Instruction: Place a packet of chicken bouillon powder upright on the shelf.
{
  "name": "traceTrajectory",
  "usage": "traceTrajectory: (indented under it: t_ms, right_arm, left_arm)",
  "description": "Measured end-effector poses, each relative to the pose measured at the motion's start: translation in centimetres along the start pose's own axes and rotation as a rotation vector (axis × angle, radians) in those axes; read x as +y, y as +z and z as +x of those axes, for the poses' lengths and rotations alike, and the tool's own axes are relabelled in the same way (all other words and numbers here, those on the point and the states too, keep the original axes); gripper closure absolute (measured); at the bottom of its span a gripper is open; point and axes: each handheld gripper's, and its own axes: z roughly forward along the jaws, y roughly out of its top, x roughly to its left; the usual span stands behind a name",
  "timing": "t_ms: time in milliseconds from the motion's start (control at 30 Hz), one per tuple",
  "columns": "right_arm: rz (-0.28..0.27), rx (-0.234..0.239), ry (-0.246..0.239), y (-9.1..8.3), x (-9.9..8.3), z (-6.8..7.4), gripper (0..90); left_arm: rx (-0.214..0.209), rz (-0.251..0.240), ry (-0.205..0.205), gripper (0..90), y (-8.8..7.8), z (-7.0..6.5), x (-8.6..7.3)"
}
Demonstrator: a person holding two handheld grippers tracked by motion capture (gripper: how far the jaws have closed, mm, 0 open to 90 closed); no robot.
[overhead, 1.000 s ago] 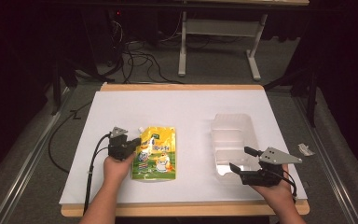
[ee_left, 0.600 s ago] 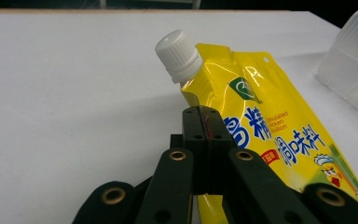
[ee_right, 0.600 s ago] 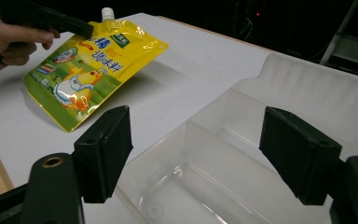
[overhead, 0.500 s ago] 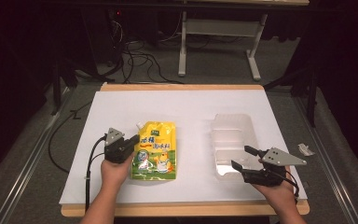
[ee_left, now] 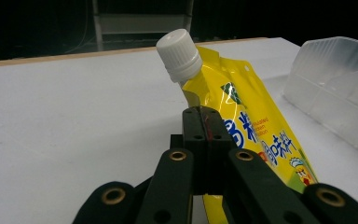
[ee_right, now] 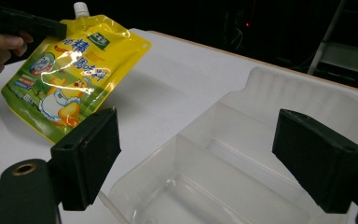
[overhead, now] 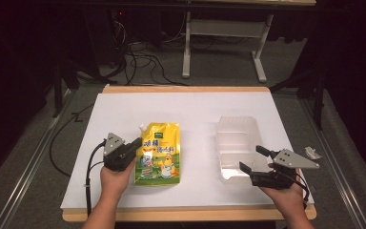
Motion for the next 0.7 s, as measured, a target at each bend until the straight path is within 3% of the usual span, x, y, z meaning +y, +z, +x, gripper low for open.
traceTrajectory:
  t_ms: [267, 500, 600, 700]
  right_arm:
    - [0.002, 0.015, 0.002, 0.1, 0.3, 0.2, 12.2]
    - [-0.018, -0.030, -0.024, -0.1, 0.2, 0.5, 15.2]
    - [-0.013, -0.012, -0.009, -0.1, 0.3, 0.7, 21.9]
    - [0.007, 0.009, 0.000, 0.3, 0.3, 1.0, 18.7]
  left_arm:
    - [-0.001, -0.017, 0.023, 90.0, -0.8, -0.4, 0.1]
    - [-0.012, -0.057, 0.056, 90.0, -2.0, -1.4, 0.3]
    - [-0.017, -0.071, 0.079, 90.0, -2.6, -1.8, 0.3]
    - [-0.020, -0.080, 0.102, 90.0, -3.2, -2.2, 0.2]
